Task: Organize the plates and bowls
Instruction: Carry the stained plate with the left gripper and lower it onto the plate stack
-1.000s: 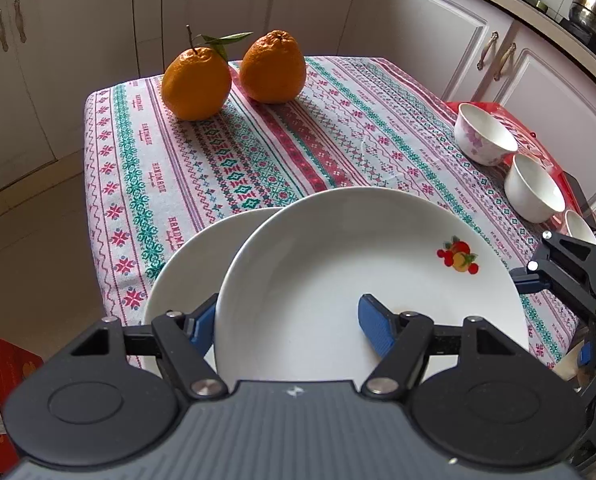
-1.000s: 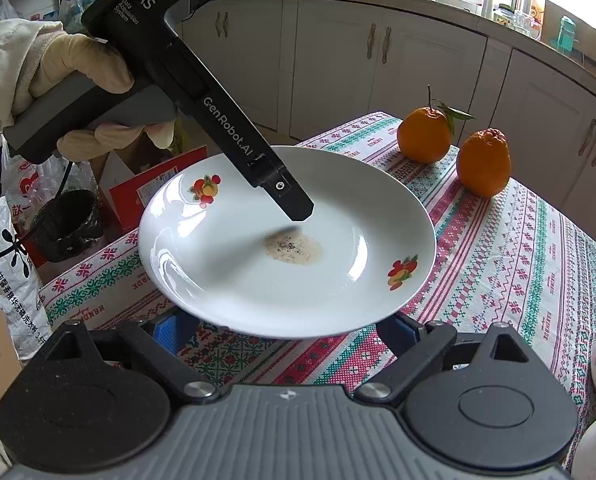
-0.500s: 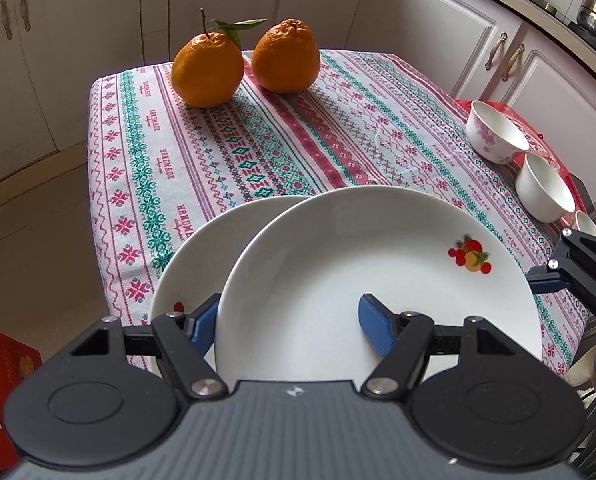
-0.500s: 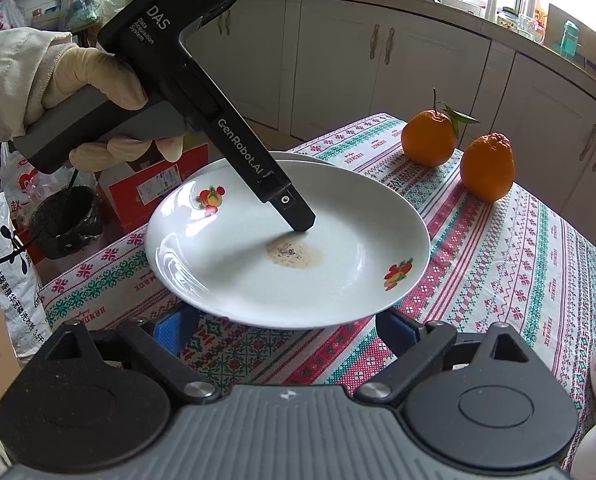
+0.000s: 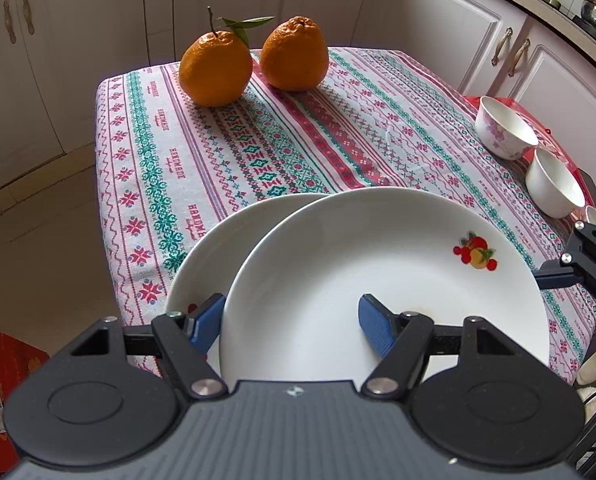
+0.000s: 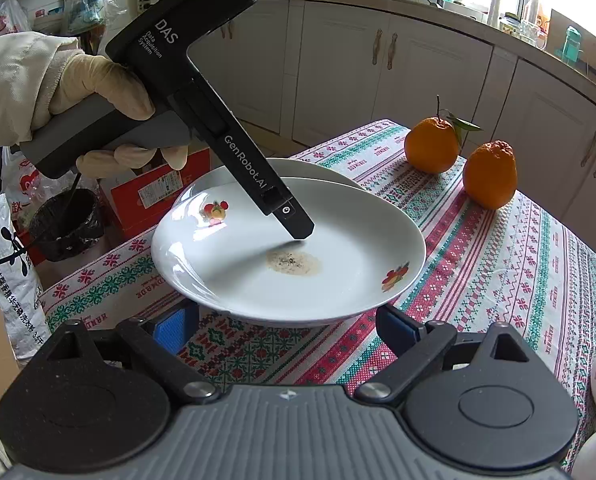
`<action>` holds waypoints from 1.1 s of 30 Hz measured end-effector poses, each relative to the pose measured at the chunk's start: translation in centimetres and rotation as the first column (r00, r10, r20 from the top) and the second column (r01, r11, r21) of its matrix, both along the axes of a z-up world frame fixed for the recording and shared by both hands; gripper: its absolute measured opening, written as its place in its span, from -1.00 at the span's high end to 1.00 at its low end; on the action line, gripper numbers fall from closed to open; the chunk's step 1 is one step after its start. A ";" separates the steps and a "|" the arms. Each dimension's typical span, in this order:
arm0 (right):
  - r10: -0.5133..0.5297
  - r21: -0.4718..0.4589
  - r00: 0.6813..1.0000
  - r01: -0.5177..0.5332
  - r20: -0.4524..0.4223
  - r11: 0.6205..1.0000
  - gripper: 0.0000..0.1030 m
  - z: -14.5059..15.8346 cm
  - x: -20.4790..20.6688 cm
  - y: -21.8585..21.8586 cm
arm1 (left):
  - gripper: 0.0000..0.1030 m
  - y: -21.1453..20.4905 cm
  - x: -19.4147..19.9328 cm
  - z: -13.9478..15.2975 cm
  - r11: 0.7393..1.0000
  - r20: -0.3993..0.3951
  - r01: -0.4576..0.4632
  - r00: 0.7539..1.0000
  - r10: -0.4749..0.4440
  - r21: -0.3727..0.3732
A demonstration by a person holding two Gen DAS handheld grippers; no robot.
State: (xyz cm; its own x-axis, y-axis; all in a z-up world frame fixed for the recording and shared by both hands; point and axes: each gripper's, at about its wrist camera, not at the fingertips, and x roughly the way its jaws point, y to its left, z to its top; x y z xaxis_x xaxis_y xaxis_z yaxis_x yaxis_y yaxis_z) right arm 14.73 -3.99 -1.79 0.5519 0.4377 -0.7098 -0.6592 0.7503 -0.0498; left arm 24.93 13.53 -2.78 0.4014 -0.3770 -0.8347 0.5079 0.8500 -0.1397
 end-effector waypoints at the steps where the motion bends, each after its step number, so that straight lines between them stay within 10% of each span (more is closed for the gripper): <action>1: 0.001 0.000 1.000 -0.001 0.000 1.000 -0.89 0.0 0.0 0.0 | -0.38 0.0 0.0 0.1 1.000 0.004 0.000 1.000 0.000 0.003; 33: 0.031 -0.051 0.999 -0.029 0.042 0.998 -0.97 -0.1 0.1 0.7 | -0.55 0.3 0.0 1.0 0.999 0.089 0.004 0.996 -0.007 0.037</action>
State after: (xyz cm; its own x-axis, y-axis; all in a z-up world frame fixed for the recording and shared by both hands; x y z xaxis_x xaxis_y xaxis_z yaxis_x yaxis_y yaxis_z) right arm 14.84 -3.31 -1.86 0.5691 0.4186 -0.7077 -0.6778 0.7261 -0.1156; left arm 24.95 13.86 -1.76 0.4725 -0.3491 -0.8093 0.5216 0.8509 -0.0625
